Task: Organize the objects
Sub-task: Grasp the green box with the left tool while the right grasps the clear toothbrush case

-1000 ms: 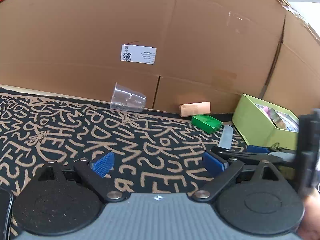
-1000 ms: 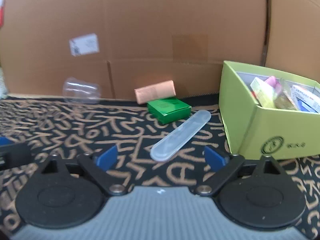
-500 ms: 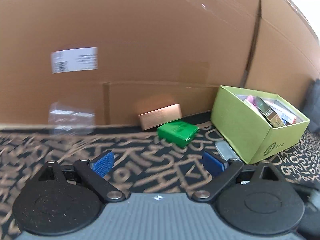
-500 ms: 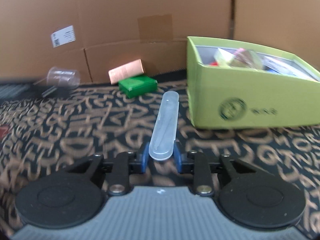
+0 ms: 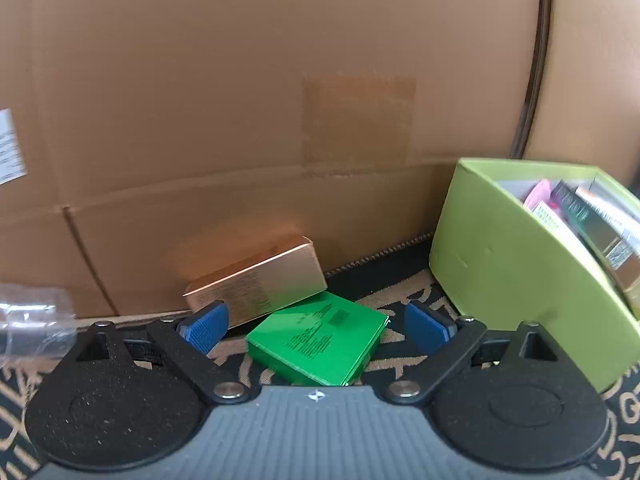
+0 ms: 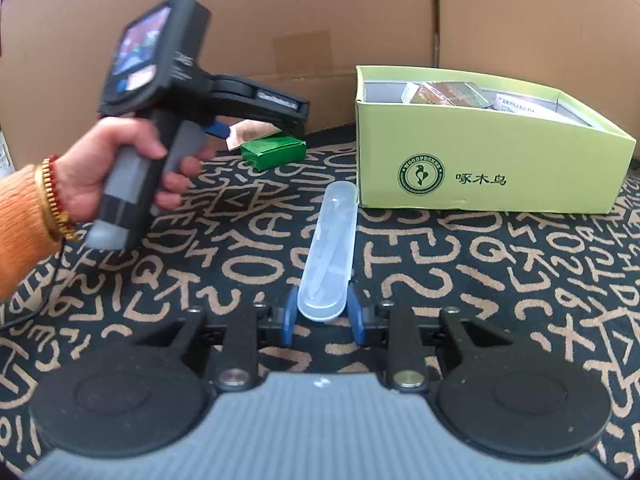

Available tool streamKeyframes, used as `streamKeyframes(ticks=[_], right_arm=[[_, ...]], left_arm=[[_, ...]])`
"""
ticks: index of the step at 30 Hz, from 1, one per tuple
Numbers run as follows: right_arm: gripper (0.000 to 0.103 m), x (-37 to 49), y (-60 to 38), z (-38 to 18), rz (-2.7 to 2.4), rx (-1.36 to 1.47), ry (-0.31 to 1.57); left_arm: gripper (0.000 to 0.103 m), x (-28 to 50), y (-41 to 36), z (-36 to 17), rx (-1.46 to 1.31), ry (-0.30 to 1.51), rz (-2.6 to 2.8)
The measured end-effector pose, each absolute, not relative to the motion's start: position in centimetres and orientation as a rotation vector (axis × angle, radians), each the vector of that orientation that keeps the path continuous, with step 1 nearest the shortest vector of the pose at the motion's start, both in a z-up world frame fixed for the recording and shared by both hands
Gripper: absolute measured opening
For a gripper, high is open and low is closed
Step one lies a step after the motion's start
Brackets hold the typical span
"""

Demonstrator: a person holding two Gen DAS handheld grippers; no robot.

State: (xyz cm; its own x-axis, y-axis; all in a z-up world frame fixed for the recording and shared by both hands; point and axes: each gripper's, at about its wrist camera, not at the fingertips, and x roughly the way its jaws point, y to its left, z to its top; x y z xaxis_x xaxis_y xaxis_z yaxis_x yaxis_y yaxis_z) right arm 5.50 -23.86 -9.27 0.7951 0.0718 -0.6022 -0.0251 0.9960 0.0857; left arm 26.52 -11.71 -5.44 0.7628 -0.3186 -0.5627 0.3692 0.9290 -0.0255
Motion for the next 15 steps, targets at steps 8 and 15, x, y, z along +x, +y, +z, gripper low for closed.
streamKeyframes(ticks=[8, 15], right_arm=[[0.027, 5.4, -24.1, -9.3, 0.057, 0.089, 0.648], [0.027, 5.4, -24.3, -9.3, 0.061, 0.101, 0.647]], left_arm=[[0.085, 26.8, -11.5, -7.3, 0.1, 0.638, -0.37], [0.084, 20.6, -9.4, -7.0, 0.137, 0.631, -0.415]])
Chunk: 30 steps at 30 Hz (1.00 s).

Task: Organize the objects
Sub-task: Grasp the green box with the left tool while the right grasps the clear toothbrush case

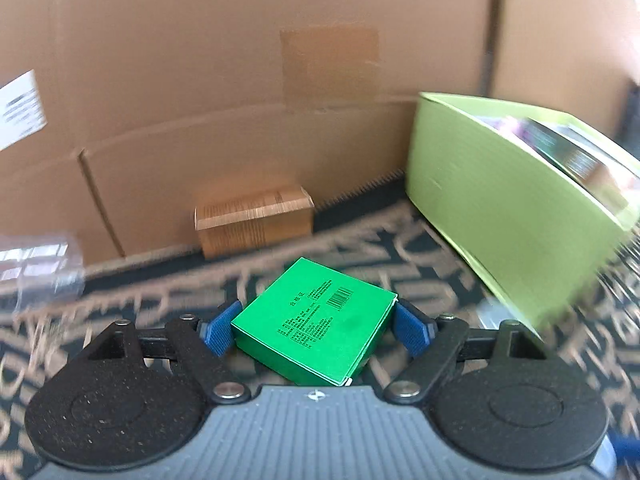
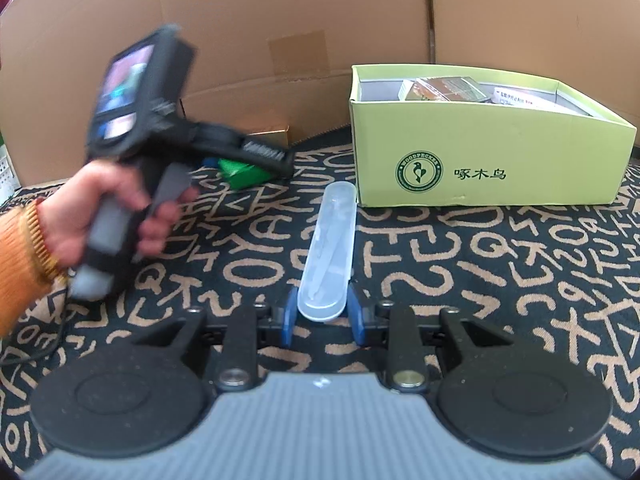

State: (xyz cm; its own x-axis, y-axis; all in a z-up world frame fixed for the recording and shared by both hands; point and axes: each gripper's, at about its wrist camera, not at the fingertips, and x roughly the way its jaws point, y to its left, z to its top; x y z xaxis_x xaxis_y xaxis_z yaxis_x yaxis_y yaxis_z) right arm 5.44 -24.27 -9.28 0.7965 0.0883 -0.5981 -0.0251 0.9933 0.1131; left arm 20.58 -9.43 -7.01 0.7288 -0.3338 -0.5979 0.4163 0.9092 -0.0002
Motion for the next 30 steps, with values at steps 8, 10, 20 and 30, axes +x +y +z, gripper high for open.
streamKeyframes(ticks=[8, 10, 20, 30], right_arm=[[0.027, 5.0, -24.4, -9.2, 0.072, 0.12, 0.647], [0.028, 4.3, -24.2, -9.2, 0.083, 0.11, 0.648], [0.047, 2.2, -22.9, -8.6, 0.118, 0.016, 0.643], [0.057, 8.3, -22.9, -7.9, 0.097, -0.008, 0.635]], left_arm=[[0.084, 12.7, -5.8, -6.5, 0.031, 0.665, -0.45], [0.085, 10.8, -4.4, -6.3, -0.014, 0.682, -0.439], [0.091, 6.0, -1.9, -5.4, -0.195, 0.711, -0.362], [0.063, 5.4, -4.0, -6.0, 0.04, 0.675, -0.432]])
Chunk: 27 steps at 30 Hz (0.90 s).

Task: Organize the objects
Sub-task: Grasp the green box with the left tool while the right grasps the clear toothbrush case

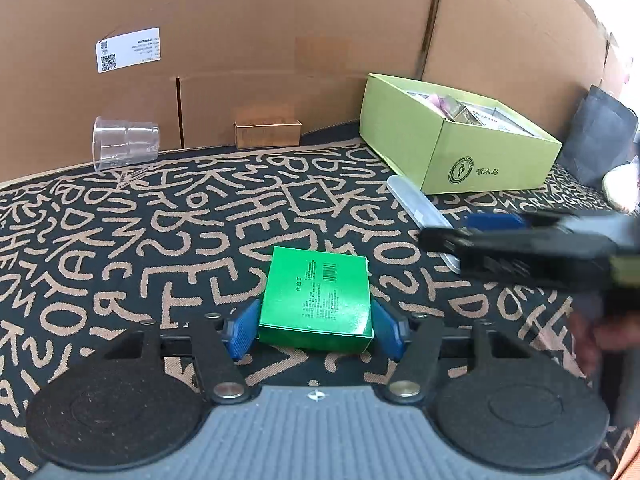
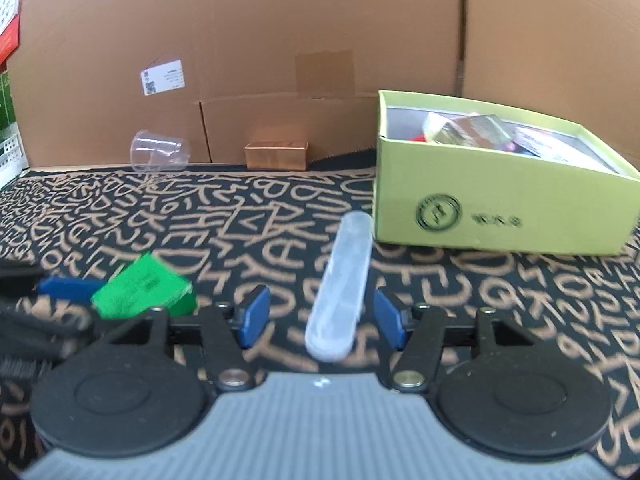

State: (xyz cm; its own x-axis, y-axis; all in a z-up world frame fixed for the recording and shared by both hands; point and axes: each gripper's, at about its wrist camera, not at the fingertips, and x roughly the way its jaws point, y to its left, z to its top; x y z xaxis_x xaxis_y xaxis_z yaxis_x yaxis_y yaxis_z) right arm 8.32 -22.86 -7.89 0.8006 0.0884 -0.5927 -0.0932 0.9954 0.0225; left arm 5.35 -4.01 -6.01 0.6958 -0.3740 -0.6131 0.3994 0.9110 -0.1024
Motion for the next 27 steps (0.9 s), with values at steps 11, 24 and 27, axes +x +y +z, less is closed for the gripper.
streamKeyframes(ticks=[11, 24, 27], right_arm=[[0.027, 6.7, -23.3, -9.2, 0.11, -0.016, 0.678], [0.027, 7.7, -22.3, -9.2, 0.138, -0.024, 0.667], [0.027, 6.4, -23.2, -9.1, 0.147, 0.019, 0.657]], left_arm=[[0.064, 6.6, -5.6, -6.1, 0.032, 0.676, -0.426], [0.063, 7.1, -7.0, -7.1, 0.137, 0.648, -0.399], [0.063, 7.0, -6.7, -6.7, 0.109, 0.668, -0.423]])
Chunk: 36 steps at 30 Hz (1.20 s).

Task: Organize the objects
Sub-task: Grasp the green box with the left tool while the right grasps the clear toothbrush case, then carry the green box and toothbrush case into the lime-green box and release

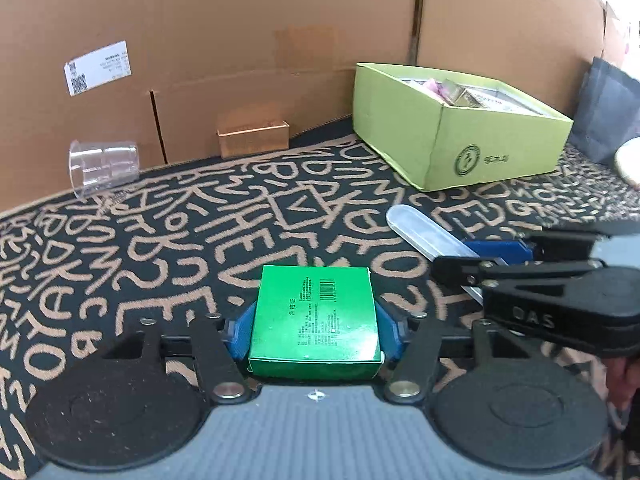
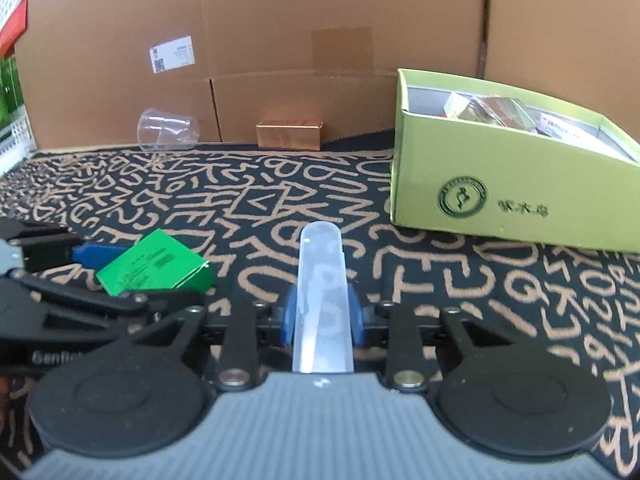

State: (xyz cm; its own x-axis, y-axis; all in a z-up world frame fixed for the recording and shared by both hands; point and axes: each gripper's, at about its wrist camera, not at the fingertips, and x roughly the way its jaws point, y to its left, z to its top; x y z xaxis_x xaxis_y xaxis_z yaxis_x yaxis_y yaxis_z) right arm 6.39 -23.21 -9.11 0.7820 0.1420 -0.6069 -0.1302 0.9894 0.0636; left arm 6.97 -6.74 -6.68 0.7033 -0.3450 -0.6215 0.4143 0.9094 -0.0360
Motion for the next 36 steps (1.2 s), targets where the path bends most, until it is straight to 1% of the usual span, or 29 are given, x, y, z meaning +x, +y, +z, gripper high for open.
streamKeyframes(ticks=[3, 6, 12, 15, 19, 24, 29, 31, 32, 33, 34, 35, 36], right_arm=[[0.027, 4.5, -24.7, -8.4, 0.157, 0.08, 0.637], [0.027, 3.0, -26.1, -7.0, 0.157, 0.114, 0.594], [0.027, 1.5, -29.8, -2.5, 0.134, 0.192, 0.437], [0.027, 2.4, -32.1, -0.2, 0.066, 0.211, 0.353], [0.027, 6.3, -35.8, 1.9, -0.014, 0.269, 0.305], [0.027, 11.9, -39.3, 2.1, -0.076, 0.338, 0.307], [0.027, 15.3, -40.7, 0.6, -0.089, 0.349, 0.3], [0.027, 16.6, -40.8, -0.7, -0.108, 0.328, 0.325], [0.028, 17.2, -40.8, -1.3, -0.116, 0.307, 0.352], [0.031, 17.7, -40.8, -2.0, -0.123, 0.28, 0.383], [0.041, 17.8, -40.6, -2.6, -0.134, 0.25, 0.408], [0.046, 17.5, -40.4, -3.0, -0.15, 0.222, 0.403], [0.057, 17.0, -40.2, -3.3, -0.163, 0.197, 0.385]], left_arm=[[0.062, 6.5, -6.7, -5.6, 0.062, 0.677, -0.473], [0.062, 6.3, -7.3, -3.7, 0.047, 0.638, -0.521], [0.063, 8.3, -10.3, 1.2, 0.002, 0.553, -0.59], [0.063, 10.2, -12.9, 3.8, 0.01, 0.491, -0.594], [0.063, 14.4, -17.0, 5.8, -0.026, 0.5, -0.581], [0.063, 18.1, -21.4, 5.9, -0.015, 0.483, -0.548], [0.063, 20.0, -23.5, 4.3, 0.006, 0.495, -0.539], [0.063, 20.6, -23.7, 3.4, 0.001, 0.498, -0.545], [0.066, 20.7, -23.7, 2.9, -0.001, 0.495, -0.554], [0.076, 20.7, -23.6, 2.4, 0.002, 0.495, -0.566], [0.083, 20.6, -23.4, 2.0, 0.009, 0.502, -0.57], [0.089, 20.3, -23.1, 1.7, 0.013, 0.502, -0.56], [0.091, 19.9, -22.8, 1.4, 0.016, 0.491, -0.549]])
